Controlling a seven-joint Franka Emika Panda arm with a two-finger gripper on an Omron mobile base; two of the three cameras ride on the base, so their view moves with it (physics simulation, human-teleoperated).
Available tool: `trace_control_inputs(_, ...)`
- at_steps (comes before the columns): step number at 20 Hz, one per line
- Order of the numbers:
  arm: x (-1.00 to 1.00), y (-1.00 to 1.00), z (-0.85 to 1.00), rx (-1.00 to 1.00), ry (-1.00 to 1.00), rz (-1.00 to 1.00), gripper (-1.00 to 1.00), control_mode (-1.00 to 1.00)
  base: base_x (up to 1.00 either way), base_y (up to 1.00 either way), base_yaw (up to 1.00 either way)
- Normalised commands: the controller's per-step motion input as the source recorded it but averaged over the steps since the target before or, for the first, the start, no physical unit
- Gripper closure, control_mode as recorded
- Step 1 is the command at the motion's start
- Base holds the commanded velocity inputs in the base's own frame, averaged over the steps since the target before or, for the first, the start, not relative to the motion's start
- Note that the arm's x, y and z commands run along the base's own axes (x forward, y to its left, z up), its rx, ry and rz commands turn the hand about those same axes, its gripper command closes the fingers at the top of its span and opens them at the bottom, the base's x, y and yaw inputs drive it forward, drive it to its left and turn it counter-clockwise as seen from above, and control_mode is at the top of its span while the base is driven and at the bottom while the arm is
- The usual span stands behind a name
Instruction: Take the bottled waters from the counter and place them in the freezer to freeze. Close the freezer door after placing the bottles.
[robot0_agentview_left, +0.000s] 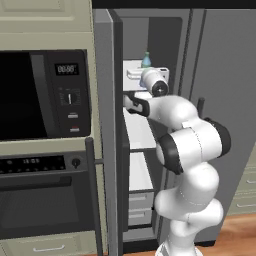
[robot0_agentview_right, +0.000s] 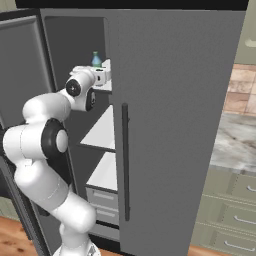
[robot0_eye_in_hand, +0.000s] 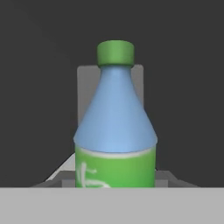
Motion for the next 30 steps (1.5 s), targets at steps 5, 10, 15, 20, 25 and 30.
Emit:
trace_control_inputs(5,0.23,0.0,-0.09,-0.04,-0.03,0.0,1.0,-1.0,0.0,0.0,0.0)
trace_control_inputs(10,0.27,0.0,-0.06,-0.02,-0.07,0.0,1.0,-1.0,0.0,0.0,0.0)
trace_control_inputs(15,0.38,0.0,0.0,0.0,0.0,0.0,1.0,-1.0,0.0,0.0,0.0)
trace_control_inputs(20,0.36,0.0,0.0,0.0,0.0,0.0,1.0,-1.0,0.0,0.0,0.0)
trace_control_inputs(25,0.37,0.0,0.0,0.0,0.0,0.0,1.0,-1.0,0.0,0.0,0.0)
trace_control_inputs(30,0.33,-0.02,0.0,0.0,0.0,0.0,1.0,-1.0,0.0,0.0,0.0)
